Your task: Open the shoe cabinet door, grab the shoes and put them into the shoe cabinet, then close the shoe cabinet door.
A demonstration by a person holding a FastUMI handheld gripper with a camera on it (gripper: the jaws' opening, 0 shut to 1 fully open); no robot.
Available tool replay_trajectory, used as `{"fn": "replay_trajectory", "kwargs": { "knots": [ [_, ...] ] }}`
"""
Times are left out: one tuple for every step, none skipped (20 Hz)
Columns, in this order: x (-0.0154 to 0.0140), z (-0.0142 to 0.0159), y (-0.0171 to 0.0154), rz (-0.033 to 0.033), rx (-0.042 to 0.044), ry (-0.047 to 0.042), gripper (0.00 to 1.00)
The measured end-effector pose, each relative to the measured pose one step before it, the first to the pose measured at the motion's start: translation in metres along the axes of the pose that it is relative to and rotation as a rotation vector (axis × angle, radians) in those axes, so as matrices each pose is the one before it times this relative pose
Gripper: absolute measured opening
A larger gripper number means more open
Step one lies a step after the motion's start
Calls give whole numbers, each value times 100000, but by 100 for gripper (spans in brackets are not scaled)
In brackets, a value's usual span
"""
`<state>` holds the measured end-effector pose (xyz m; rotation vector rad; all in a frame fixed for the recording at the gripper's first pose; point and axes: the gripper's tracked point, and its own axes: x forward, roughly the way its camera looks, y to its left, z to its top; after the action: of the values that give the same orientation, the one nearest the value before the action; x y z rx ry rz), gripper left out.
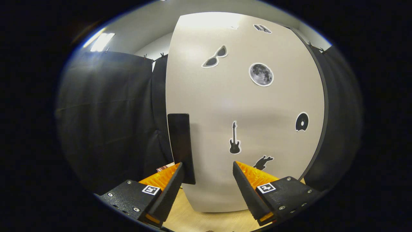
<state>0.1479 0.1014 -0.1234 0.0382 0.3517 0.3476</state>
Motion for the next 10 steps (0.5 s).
{"fn": "replay_trajectory", "kwargs": {
  "knots": [
    [33,-115,28,-1113,-222,188,94],
    [-117,-49,32,-919,573,152,94],
    [5,-3,18,-907,386,570,94],
    [-225,273,-59,-1212,436,-150,95],
    [-148,1067,-78,-1076,734,-3183,95],
    [-307,1213,-135,-1430,-22,-2713,95],
    [-431,1185,-51,-1028,-1100,-2544,95],
    [-681,1377,-438,-2156,-1264,-2732,95],
    [-749,1284,-590,-2037,-1075,-2625,94],
    [-989,1280,-403,-1877,-947,-2461,94]
  ]
}}
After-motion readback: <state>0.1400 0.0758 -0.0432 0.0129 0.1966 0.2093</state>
